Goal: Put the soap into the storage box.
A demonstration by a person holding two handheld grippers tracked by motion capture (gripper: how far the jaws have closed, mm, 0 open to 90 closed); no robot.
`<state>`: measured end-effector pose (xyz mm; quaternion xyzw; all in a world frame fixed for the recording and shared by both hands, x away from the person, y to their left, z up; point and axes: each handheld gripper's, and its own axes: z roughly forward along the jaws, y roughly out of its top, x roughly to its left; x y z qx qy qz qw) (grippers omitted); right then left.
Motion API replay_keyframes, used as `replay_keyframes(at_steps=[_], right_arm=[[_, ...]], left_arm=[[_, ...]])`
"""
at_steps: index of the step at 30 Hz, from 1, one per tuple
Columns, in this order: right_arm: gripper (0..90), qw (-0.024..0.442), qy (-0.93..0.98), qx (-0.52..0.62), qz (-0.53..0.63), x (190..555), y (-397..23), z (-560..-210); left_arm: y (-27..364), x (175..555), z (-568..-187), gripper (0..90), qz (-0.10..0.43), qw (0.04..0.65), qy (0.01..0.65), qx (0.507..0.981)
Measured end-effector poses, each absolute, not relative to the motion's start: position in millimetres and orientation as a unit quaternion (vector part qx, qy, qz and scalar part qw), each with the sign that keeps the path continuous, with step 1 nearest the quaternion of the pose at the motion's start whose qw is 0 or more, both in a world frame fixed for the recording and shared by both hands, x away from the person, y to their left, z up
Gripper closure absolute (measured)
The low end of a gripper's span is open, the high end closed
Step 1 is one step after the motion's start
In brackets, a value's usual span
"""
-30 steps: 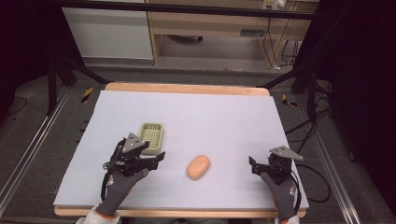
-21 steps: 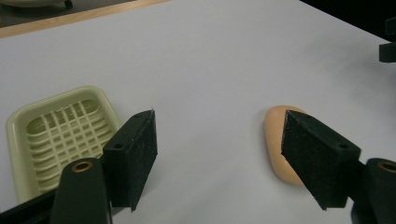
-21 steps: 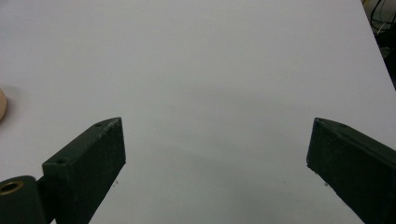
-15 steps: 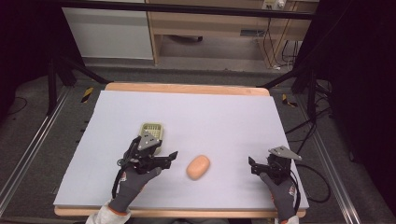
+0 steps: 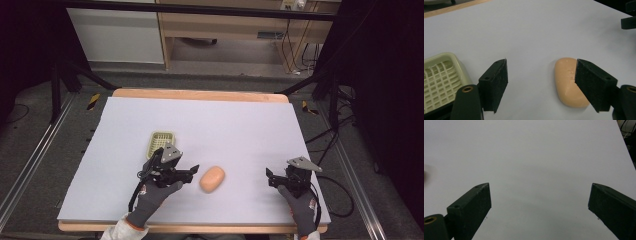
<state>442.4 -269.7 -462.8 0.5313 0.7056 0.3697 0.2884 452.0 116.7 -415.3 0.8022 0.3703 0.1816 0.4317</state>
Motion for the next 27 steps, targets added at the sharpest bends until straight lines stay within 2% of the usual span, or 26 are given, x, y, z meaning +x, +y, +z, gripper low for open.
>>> replay_keyframes(at_steps=[27], right_arm=[[5.3, 0.291, 0.707, 0.532, 0.364, 442.3, -266.7, -463.7]], left_arm=[[81.4, 453.2, -434.2, 25.1, 0.162, 0.412, 0.350, 0.826]])
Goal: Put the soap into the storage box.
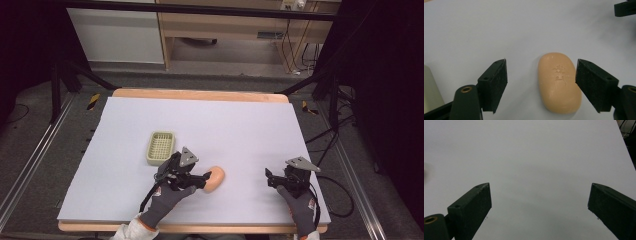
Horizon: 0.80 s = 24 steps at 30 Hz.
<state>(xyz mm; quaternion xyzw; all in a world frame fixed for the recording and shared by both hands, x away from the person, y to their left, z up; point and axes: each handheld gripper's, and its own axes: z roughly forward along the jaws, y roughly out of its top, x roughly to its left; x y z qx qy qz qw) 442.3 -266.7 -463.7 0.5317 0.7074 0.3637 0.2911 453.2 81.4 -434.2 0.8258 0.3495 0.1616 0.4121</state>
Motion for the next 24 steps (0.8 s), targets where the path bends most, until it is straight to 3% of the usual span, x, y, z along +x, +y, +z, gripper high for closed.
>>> replay_keyframes(at_steps=[24], right_arm=[[5.4, 0.284, 0.708, 0.535, 0.363, 443.9, -266.8, -466.0]], left_arm=[[62.9, 455.1, -447.9, 24.4, 0.150, 0.396, 0.336, 0.841]])
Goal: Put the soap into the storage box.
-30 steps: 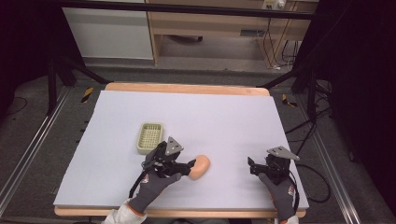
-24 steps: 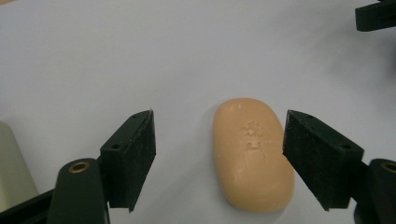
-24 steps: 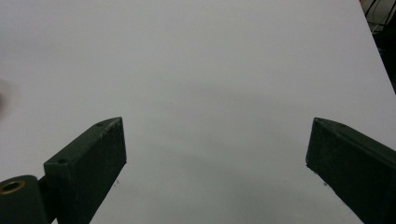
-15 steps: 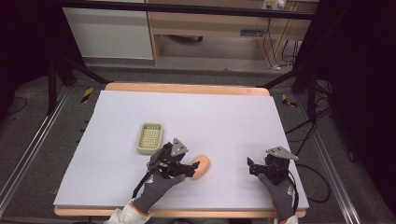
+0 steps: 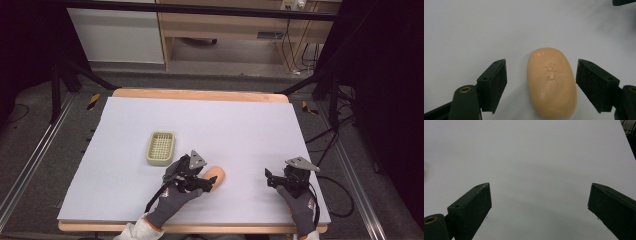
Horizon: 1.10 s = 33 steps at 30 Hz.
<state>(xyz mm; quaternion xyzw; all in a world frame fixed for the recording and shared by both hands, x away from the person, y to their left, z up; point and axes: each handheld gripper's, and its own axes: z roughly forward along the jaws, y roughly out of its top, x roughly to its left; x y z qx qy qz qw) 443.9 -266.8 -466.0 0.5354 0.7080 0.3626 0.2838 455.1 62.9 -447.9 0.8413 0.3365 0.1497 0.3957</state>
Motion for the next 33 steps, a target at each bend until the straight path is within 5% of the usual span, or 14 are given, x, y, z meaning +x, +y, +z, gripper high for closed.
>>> replay_keyframes(at_steps=[33], right_arm=[[5.3, 0.282, 0.707, 0.539, 0.360, 445.3, -267.9, -467.2]], left_arm=[[42.1, 460.1, -472.6, 22.9, 0.137, 0.348, 0.326, 0.868]])
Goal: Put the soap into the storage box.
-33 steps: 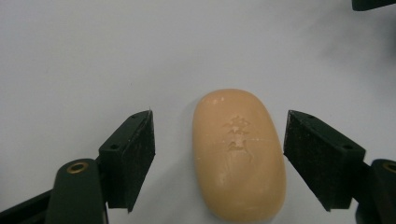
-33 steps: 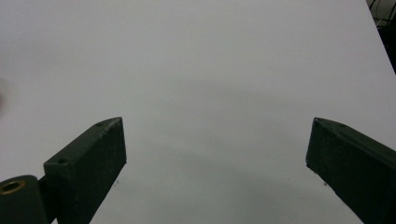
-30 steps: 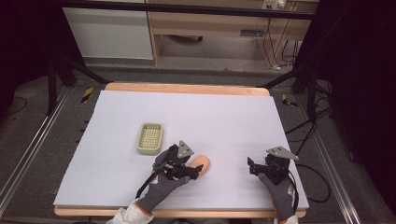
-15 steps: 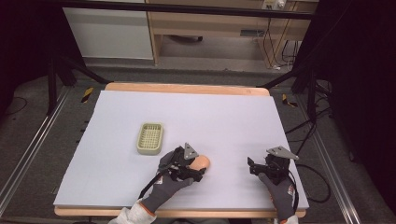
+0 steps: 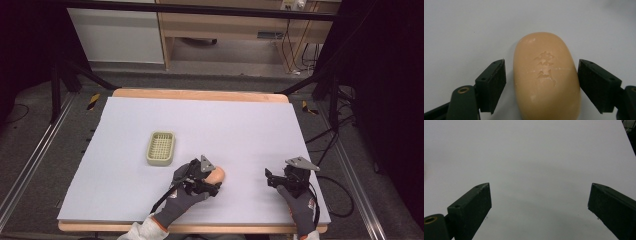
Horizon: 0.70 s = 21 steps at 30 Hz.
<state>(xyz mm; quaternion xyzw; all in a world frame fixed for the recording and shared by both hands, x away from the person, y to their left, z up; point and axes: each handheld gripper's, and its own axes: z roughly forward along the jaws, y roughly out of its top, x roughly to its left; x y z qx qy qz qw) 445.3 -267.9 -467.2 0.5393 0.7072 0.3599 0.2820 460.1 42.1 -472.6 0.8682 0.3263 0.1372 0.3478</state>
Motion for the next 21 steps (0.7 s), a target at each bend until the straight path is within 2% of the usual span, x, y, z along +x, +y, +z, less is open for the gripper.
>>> replay_keyframes(at_steps=[16, 21], right_arm=[[5.3, 0.278, 0.710, 0.540, 0.357, 445.7, -267.3, -467.7], [5.3, 0.278, 0.710, 0.540, 0.356, 446.1, -266.8, -468.3]], left_arm=[[39.2, 460.8, -478.2, 25.8, 0.134, 0.338, 0.326, 0.872], [38.7, 459.7, -477.4, 30.2, 0.136, 0.337, 0.327, 0.872]])
